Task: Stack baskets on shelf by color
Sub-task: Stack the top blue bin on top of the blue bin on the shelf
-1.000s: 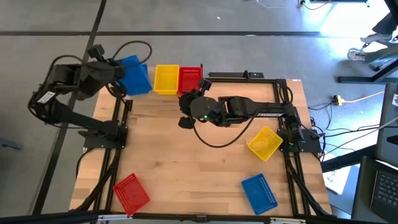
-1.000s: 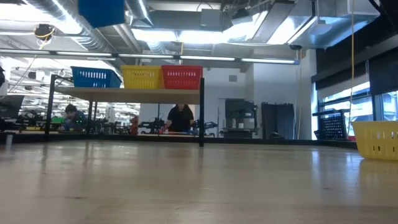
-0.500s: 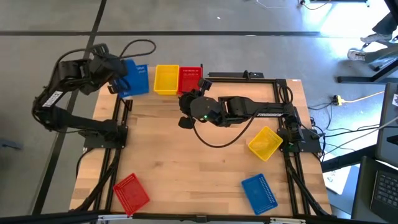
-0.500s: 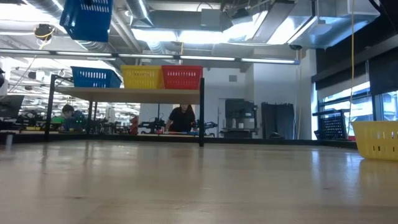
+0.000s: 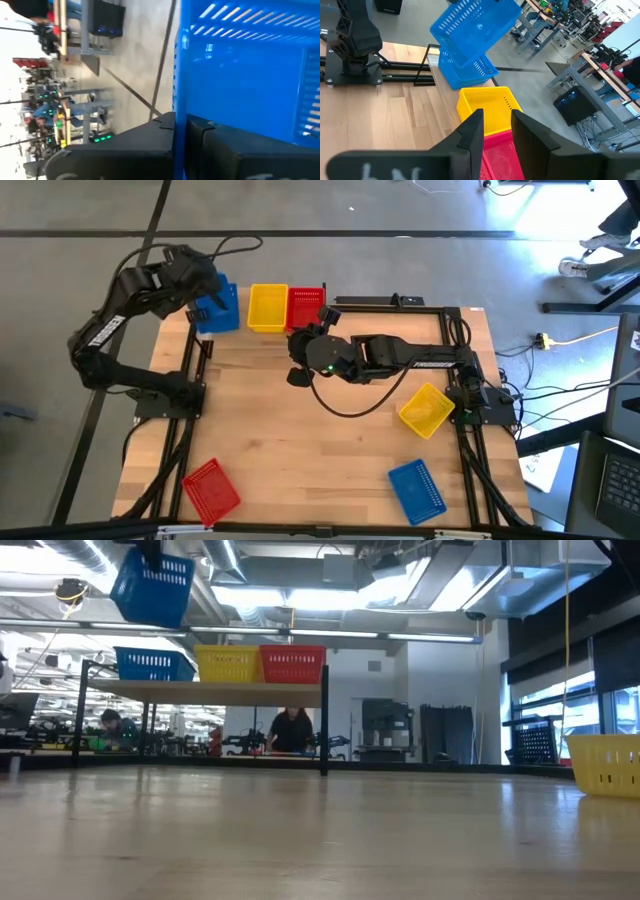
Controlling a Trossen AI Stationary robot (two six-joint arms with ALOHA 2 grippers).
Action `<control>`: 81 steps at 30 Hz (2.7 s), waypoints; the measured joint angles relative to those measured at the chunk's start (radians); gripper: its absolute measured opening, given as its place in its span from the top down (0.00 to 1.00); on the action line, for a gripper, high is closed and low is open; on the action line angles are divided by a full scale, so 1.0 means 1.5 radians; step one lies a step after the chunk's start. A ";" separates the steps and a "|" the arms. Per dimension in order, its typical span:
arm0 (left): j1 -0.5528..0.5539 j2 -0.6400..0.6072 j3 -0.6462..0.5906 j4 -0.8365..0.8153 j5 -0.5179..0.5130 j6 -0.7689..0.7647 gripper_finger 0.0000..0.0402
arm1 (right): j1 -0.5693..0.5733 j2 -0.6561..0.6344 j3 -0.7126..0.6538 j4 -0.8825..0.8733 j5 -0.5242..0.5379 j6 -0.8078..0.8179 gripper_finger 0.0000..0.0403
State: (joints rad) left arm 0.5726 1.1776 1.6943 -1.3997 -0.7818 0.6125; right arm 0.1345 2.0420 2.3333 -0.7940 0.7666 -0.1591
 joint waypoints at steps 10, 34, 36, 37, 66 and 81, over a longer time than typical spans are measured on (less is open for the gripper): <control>0.077 0.014 -0.051 0.005 0.024 0.018 1.00 | 0.000 0.000 0.000 0.000 0.000 -0.002 0.75; 0.108 0.014 -0.106 0.084 0.097 0.094 1.00 | 0.000 0.000 0.000 -0.002 0.000 -0.002 0.75; 0.108 0.014 -0.106 0.084 0.097 0.095 1.00 | 0.000 0.000 0.000 -0.002 0.000 -0.002 0.75; 0.108 0.014 -0.106 0.084 0.097 0.095 1.00 | 0.000 0.000 0.000 -0.002 0.000 -0.002 0.75; 0.109 0.014 -0.105 0.087 0.126 0.172 1.00 | -0.003 0.000 0.000 -0.002 0.001 -0.005 0.75; 0.109 0.014 -0.105 0.137 0.125 0.193 0.87 | -0.003 -0.001 0.000 -0.002 0.001 -0.005 0.75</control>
State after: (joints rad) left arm 0.7357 1.1988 1.5364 -1.1938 -0.5945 0.9020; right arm 0.1303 2.0411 2.3333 -0.7970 0.7673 -0.1661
